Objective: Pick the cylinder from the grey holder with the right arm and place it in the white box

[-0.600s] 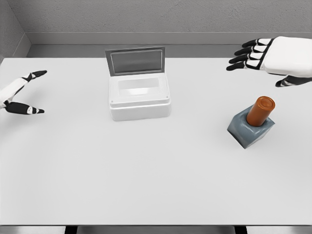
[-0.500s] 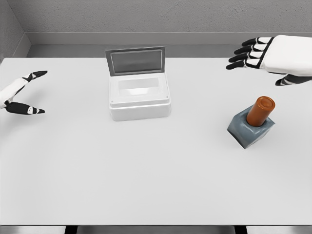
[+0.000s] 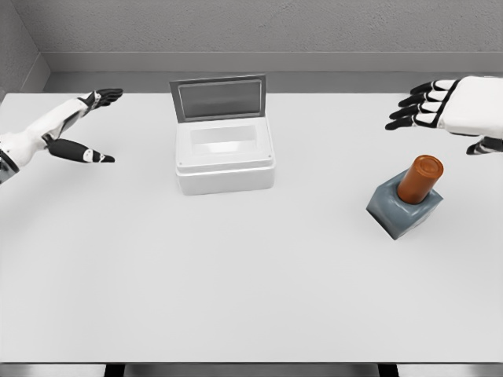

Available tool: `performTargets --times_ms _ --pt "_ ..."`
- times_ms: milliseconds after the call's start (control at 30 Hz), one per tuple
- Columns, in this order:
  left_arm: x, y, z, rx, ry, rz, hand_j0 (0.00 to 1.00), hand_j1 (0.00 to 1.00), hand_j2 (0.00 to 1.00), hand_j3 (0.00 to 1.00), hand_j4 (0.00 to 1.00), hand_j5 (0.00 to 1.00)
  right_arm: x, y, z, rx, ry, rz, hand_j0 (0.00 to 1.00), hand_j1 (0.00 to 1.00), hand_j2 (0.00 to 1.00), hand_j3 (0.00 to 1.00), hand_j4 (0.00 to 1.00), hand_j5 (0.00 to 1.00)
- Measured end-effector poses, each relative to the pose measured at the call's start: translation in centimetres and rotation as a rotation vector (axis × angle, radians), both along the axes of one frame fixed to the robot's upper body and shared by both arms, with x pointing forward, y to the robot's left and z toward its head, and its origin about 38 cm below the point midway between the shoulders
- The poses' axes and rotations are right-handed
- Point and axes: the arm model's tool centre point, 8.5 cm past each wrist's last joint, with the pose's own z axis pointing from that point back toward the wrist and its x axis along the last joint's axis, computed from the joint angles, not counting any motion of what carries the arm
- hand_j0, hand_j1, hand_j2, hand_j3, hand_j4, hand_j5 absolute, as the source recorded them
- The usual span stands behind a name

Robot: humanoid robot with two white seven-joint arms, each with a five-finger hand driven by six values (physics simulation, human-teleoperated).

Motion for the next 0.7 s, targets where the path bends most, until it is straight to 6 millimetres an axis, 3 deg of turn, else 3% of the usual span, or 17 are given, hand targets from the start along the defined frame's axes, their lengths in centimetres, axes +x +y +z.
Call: performTargets --times_ms 67,300,700 --pt "-0.5 -0.2 -0.6 -0.043 0.024 -0.005 1.0 1.0 1.0 1.0 1.0 1.0 -0.1 0.3 -0.8 -0.006 0.023 0.009 1.0 1.0 1.0 1.0 1.0 1.0" --pt "-0.2 -0.9 0.0 -0.131 0.028 -0.011 1.0 1.0 1.0 1.0 1.0 1.0 -0.3 0.7 -3.0 -0.033 0.077 0.022 1.0 1.0 1.0 1.0 1.0 1.0" --pt "0.1 -1.8 0.0 -0.141 0.03 -0.025 1.0 1.0 1.0 1.0 1.0 1.0 0.4 1.8 -6.1 -0.095 0.103 0.041 1.0 1.0 1.0 1.0 1.0 1.0"
